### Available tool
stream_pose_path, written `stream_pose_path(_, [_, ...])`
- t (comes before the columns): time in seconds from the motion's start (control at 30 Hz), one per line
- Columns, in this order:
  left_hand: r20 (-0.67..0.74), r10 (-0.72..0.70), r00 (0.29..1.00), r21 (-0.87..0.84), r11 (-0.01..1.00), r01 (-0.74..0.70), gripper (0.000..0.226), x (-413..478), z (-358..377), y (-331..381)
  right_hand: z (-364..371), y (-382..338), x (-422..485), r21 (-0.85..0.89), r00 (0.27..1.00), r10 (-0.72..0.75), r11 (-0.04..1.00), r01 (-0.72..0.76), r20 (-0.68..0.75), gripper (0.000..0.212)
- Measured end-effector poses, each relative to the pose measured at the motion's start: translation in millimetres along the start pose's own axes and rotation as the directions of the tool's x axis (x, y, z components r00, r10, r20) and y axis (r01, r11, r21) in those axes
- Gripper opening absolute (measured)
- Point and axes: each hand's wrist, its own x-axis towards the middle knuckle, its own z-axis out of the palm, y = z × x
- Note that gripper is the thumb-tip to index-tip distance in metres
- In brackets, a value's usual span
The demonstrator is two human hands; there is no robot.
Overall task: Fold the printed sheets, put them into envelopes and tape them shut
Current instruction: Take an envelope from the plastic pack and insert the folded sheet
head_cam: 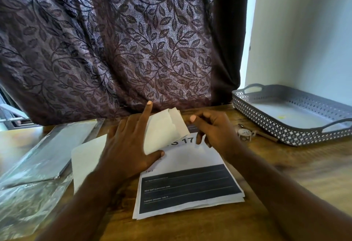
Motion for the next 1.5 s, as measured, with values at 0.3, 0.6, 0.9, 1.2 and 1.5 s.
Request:
stream_pose_path(0.3, [0.037, 0.006, 0.999, -0.003, 1.000, -0.005, 0.125, 0, 4, 4, 20, -7, -10, 0.124, 0.930, 0.128, 0.976, -0.180, 0.343, 0.049])
stream_pose_path(0.6, [0.042, 0.058, 0.997, -0.017, 0.998, -0.058, 0.123, -2, 3, 10, 21, -13, -18, 0.050, 0.916, 0.171, 0.978, -0.202, 0.362, 0.065])
stream_pose_path(0.9, [0.089, 0.030, 0.996, -0.067, 0.997, -0.024, 0.128, -1, 4, 8, 8, -6, -6, 0.143, 0.991, 0.112, 0.982, -0.122, 0.072, 0.033])
stream_pose_path(1.2, [0.084, 0.055, 0.995, -0.089, 0.995, -0.048, 0.128, -1, 7, 8, 23, -8, -11, 0.390, 0.890, 0.401, 0.800, -0.456, 0.218, 0.057])
stream_pose_path(1.5, [0.131, -0.026, 0.991, -0.101, 0.994, 0.040, 0.114, 3, 2, 8, 29, 4, -4, 0.324, 0.931, 0.358, 0.874, -0.363, 0.078, 0.073])
